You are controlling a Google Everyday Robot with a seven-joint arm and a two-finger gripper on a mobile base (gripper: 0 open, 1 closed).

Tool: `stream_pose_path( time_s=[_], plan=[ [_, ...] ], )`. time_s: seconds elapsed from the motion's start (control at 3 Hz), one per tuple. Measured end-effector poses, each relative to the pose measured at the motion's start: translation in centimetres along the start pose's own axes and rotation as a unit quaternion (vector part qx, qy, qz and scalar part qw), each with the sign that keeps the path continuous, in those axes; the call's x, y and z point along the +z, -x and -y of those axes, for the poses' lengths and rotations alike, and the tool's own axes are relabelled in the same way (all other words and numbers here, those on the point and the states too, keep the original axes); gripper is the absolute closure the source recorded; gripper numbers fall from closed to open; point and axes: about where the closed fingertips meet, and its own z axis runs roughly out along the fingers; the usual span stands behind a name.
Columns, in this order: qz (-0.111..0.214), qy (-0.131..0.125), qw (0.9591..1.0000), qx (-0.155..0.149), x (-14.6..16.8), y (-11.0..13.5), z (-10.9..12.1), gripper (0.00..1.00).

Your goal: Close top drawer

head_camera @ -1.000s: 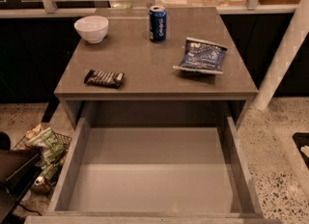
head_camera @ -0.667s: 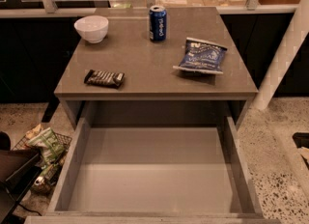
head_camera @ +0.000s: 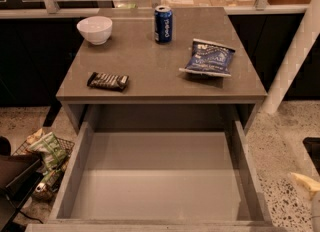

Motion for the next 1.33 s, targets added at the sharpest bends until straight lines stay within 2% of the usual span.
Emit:
stream_pose_path(
  time_s=[0.33,1.0,1.33],
  plan=[
    [0.002,0.009,0.9995,-0.029,2.3,0.8,-1.2,0.00],
    [0.008,0.014,0.9970,-0.076,4.8,4.6,-2.6,0.00],
    [0.017,0.021,0.9965,-0.079,6.5,5.9,-2.6,0.00]
  ],
)
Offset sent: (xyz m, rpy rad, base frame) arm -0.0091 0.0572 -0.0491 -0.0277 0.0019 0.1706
